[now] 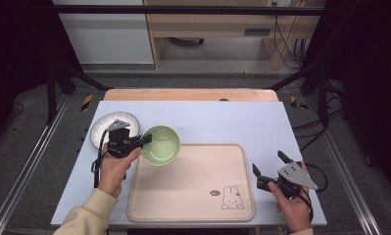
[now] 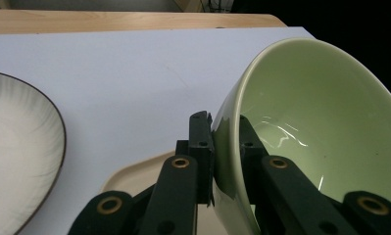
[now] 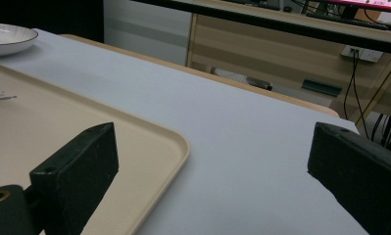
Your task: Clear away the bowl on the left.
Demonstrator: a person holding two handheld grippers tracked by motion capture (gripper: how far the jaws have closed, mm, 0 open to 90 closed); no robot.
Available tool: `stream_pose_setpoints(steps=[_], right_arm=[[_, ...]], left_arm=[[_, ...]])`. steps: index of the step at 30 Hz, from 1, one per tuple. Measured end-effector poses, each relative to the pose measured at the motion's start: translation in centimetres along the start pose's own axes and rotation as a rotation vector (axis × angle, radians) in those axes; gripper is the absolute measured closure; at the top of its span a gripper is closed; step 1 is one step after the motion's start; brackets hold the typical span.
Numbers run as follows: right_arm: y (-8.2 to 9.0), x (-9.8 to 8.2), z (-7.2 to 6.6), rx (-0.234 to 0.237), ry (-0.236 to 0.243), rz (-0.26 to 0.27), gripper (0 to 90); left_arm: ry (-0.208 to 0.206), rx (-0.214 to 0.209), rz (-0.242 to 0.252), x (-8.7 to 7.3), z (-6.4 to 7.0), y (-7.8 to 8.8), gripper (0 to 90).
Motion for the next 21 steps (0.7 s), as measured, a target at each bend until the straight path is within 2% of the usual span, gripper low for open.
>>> stream_pose_setpoints(steps=[8,17,19,21], right_arm=[[0.0,-0.1,0.0,0.001,0.001,-0.005,5.0],[0.0,-0.1,0.0,-0.001,0.007,-0.008,5.1],[0.0,-0.2,0.0,-0.003,0.005,-0.012,5.2],[0.0,-0.2,0.1,-0.002,0.006,-0.012,5.2]], left_arm=[[-0.012,-0.033,-0.022,-0.9,1.3,-0.4,82.0],[-0.023,-0.075,-0.057,-2.6,2.5,-1.1,82.0],[-0.004,-0.099,-0.068,-3.3,2.9,-1.6,82.0],[0.002,-0.105,-0.072,-3.5,3.0,-1.7,82.0]])
Point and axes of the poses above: each handheld gripper's, and its own axes: y roughly backward along the jaws, x roughly out of its top, z roughly to its right, the point moved 8 cm from there along -y, roughly forward along the jaws, and after that the axes turned 3 degrees about z, right-handed, at the moved point
